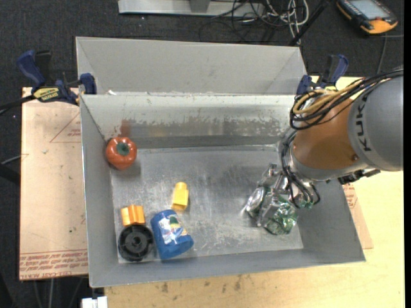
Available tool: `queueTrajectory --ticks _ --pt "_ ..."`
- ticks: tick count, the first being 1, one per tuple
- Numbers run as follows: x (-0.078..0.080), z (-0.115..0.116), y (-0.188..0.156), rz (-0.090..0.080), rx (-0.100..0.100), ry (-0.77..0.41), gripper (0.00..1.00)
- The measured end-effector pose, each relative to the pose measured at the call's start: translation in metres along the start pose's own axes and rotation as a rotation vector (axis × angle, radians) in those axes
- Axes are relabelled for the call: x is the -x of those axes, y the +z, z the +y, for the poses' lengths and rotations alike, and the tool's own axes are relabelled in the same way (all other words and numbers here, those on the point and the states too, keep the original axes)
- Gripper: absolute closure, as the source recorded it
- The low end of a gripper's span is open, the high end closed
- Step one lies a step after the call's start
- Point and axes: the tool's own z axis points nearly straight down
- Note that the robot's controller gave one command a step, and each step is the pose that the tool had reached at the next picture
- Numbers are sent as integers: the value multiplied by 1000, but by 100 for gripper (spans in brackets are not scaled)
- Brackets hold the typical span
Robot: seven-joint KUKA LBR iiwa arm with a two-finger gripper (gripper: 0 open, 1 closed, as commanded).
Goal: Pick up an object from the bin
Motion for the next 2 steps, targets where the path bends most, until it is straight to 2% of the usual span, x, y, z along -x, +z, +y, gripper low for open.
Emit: queueTrajectory --ticks 1,2 --pt "0 0 0 0 0 0 100" --pt "-3 -14 -144 23 -1 37 100"
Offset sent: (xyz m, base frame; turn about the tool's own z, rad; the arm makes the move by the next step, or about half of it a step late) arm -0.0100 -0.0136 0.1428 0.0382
